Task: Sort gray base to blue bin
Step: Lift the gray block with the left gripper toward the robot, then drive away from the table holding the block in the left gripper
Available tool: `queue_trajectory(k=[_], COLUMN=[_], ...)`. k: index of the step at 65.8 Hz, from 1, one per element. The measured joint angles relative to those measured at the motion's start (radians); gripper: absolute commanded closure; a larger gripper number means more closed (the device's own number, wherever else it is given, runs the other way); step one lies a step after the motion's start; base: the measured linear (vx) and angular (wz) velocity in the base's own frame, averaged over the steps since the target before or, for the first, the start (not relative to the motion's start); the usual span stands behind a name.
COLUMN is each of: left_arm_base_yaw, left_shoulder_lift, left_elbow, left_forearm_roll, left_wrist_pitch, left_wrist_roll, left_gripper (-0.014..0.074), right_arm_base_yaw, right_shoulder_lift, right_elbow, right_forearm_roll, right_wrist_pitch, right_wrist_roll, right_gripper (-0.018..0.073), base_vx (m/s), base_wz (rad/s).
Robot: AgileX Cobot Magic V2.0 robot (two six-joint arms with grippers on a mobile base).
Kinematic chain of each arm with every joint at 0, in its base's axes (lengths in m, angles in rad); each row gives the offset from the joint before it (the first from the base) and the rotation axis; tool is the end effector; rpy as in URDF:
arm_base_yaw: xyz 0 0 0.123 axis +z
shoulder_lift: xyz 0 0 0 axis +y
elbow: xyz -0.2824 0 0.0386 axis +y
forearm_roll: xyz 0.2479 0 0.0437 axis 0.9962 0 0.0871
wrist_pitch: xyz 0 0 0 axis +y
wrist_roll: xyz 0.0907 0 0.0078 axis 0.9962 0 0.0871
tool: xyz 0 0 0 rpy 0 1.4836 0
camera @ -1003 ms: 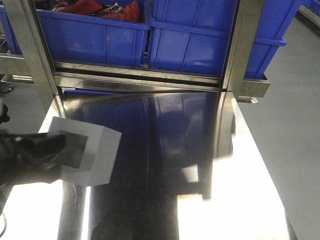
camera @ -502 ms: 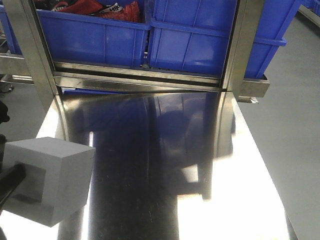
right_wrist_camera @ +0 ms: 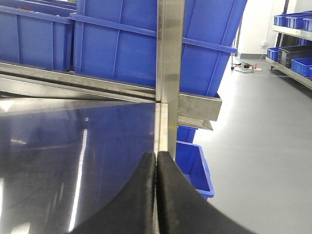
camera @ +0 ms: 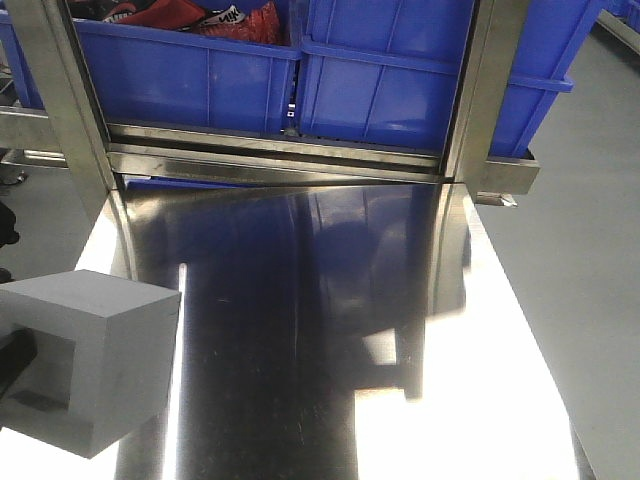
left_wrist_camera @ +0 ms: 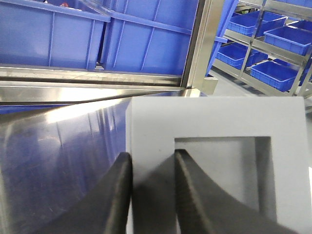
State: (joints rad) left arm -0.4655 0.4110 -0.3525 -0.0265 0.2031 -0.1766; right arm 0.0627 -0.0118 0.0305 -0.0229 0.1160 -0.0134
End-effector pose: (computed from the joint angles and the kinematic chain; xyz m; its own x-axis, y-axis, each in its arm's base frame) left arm 0.0857 -0.0436 0.2844 -0.2431 -0.1030 -0.9645 0.4131 0.8887 -0.1990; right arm 0.0567 0.0033 0.1929 -0.0452 -0.0390 -0.9982 -0.0617 0.9974 -0.0362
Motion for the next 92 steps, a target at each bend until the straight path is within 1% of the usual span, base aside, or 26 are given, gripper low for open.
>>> queue_trajectory(k=[32, 48, 92], left_arm_base_yaw=[0.0, 0.0, 0.0], left_shoulder_lift=[0.0, 0.0, 0.0], left_elbow=[0.0, 0.0, 0.0], left_forearm_roll=[0.0, 0.0, 0.001], left_wrist_pitch=[0.0, 0.0, 0.0], left_wrist_roll=[0.0, 0.0, 0.0], left_gripper=[0.0602, 0.0602, 0.0602], right_arm_base_yaw=[0.0, 0.0, 0.0], right_shoulder_lift=[0.0, 0.0, 0.0], right_elbow=[0.0, 0.0, 0.0], right_forearm_roll=[0.0, 0.0, 0.0], right_wrist_pitch=[0.0, 0.0, 0.0], right_wrist_roll=[0.0, 0.0, 0.0], right_gripper=[0.0568, 0.0568, 0.0568], base_vx=[0.0, -0.02, -0.06], base_wz=[0.0, -0.15, -0.47])
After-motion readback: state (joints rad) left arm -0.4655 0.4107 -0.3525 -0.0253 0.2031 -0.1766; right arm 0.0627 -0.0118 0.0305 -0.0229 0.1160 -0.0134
